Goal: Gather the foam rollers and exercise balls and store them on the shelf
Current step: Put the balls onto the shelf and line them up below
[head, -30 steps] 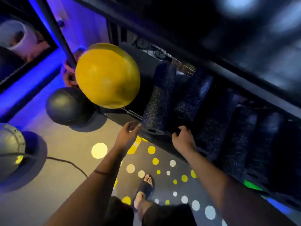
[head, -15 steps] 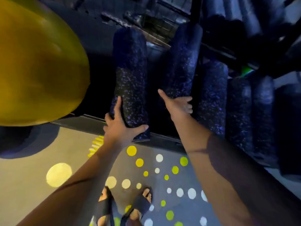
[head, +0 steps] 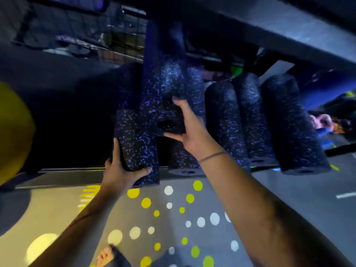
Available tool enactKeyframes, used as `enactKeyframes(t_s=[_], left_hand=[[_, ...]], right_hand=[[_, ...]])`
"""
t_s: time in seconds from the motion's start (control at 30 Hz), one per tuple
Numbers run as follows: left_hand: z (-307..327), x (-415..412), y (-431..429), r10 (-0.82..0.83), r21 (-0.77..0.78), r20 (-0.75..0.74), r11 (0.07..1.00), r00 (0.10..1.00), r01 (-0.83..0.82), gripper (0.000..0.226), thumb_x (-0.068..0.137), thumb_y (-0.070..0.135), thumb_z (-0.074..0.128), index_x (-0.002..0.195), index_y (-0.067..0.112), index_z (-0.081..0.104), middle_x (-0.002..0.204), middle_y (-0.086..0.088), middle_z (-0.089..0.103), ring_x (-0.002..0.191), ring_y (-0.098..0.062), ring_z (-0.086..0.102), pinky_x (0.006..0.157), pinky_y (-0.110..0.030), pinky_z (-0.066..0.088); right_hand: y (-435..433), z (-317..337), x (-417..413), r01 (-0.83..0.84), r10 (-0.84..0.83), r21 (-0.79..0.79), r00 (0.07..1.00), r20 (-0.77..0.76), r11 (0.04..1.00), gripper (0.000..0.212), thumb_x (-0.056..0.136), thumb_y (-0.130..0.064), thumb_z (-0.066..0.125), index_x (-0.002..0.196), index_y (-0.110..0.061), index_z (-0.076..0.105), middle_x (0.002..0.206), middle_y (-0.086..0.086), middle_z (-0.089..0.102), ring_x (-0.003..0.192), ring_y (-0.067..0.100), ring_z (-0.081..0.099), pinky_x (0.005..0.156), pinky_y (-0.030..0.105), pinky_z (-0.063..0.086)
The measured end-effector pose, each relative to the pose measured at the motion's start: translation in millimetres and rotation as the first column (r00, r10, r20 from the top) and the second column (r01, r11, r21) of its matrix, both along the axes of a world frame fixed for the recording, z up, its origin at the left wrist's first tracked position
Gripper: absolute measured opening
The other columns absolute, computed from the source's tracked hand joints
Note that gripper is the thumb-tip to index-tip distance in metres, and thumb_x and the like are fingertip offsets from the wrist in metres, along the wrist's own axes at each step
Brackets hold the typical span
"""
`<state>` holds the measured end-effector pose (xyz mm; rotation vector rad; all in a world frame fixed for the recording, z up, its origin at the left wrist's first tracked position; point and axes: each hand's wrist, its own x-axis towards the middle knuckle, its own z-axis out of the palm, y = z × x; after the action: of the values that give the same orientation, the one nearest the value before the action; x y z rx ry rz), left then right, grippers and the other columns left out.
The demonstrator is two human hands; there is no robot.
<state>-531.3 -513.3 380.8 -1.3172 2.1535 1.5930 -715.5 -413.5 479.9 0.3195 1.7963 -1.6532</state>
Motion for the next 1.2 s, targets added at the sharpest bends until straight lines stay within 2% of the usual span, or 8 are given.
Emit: enactKeyframes(t_s=[0.17, 0.23, 0.33, 0.43, 0.53, 0.67, 0.87, 1.2], left_hand=[[13, -60, 50, -0.131, -0.037, 0.033, 0.991, 0.991, 0.132, 0.14, 0.057, 0.059, 0.091, 0.149, 0.063, -0.015, 0.154, -0.025, 0.028, 0.137, -0.051, 0.036, 0.116, -0.058, 0.033], [20, -79, 69, -0.149, -0.065, 0.053, 0.986, 0.987, 0.152, 0.137, 0.061, 0.06, 0.089, 0.15, 0.06, -0.016, 0.157, -0.025, 0.022, 0.138, -0.054, 0.032, 0.115, -0.059, 0.032], [33, -104, 92, -0.186, -0.107, 0.083, 0.975, 0.979, 0.195, 0.137, 0.06, 0.065, 0.087, 0.145, 0.064, -0.021, 0.16, -0.021, 0.018, 0.139, -0.053, 0.03, 0.113, -0.061, 0.035], [44, -125, 109, -0.211, -0.232, 0.171, 0.941, 0.962, 0.248, 0.137, 0.06, 0.071, 0.082, 0.144, 0.061, -0.026, 0.16, -0.021, 0.016, 0.138, -0.052, 0.03, 0.109, -0.064, 0.035], [48, -136, 117, -0.198, -0.318, 0.239, 0.909, 0.951, 0.27, 0.138, 0.059, 0.074, 0.081, 0.144, 0.06, -0.028, 0.162, -0.022, 0.014, 0.138, -0.053, 0.03, 0.106, -0.066, 0.036], [48, -138, 121, -0.184, -0.33, 0.267, 0.905, 0.946, 0.269, 0.139, 0.059, 0.073, 0.082, 0.145, 0.059, -0.026, 0.162, -0.023, 0.013, 0.139, -0.054, 0.028, 0.108, -0.067, 0.034], [70, -129, 122, -0.091, -0.308, 0.113, 0.943, 0.989, 0.122, 0.146, 0.057, 0.064, 0.088, 0.146, 0.057, -0.027, 0.16, -0.017, 0.025, 0.142, -0.05, 0.027, 0.113, -0.066, 0.03], [173, -189, 177, -0.371, -0.587, 0.311, 0.649, 0.875, 0.484, 0.139, 0.055, 0.075, 0.082, 0.152, 0.055, -0.016, 0.164, -0.017, 0.018, 0.145, -0.049, 0.024, 0.111, -0.064, 0.027]], right_hand=[[119, 20, -32, 0.163, -0.051, 0.277, 0.926, -0.373, 0.947, 0.098, 0.043, -0.065, 0.092, 0.126, -0.026, 0.057, 0.11, -0.004, 0.075, 0.099, 0.019, 0.075, 0.078, 0.046, 0.063], [173, 22, -41, 0.286, 0.011, 0.496, 0.858, -0.513, 0.82, 0.107, 0.034, -0.078, 0.086, 0.125, -0.031, 0.054, 0.117, -0.001, 0.069, 0.108, 0.027, 0.069, 0.09, 0.047, 0.058], [242, 29, -41, 0.398, 0.163, 0.706, 0.796, -0.583, 0.586, 0.109, 0.048, -0.066, 0.085, 0.138, -0.023, 0.043, 0.13, 0.018, 0.054, 0.121, 0.04, 0.049, 0.108, 0.047, 0.041], [283, 24, -44, 0.405, 0.323, 0.8, 0.76, -0.564, 0.444, 0.117, 0.05, -0.057, 0.087, 0.146, -0.015, 0.035, 0.129, 0.026, 0.046, 0.117, 0.046, 0.043, 0.108, 0.05, 0.033], [295, 5, -47, 0.414, 0.359, 0.792, 0.728, -0.584, 0.448, 0.118, 0.051, -0.059, 0.085, 0.149, -0.017, 0.035, 0.127, 0.025, 0.046, 0.113, 0.045, 0.044, 0.107, 0.05, 0.036], [315, 4, -62, 0.447, 0.103, 0.664, 0.78, -0.618, 0.6, 0.103, 0.057, -0.057, 0.086, 0.142, -0.022, 0.04, 0.132, 0.021, 0.044, 0.119, 0.045, 0.046, 0.108, 0.05, 0.039], [346, -12, -70, 0.494, -0.022, 0.613, 0.789, -0.614, 0.616, 0.101, 0.063, -0.06, 0.084, 0.142, -0.013, 0.04, 0.136, 0.022, 0.047, 0.126, 0.043, 0.044, 0.109, 0.05, 0.037], [345, -12, -66, 0.434, 0.161, 0.75, 0.804, -0.572, 0.5, 0.118, 0.073, -0.078, 0.066, 0.157, -0.007, 0.023, 0.149, 0.024, 0.038, 0.131, 0.047, 0.038, 0.112, 0.051, 0.03]])
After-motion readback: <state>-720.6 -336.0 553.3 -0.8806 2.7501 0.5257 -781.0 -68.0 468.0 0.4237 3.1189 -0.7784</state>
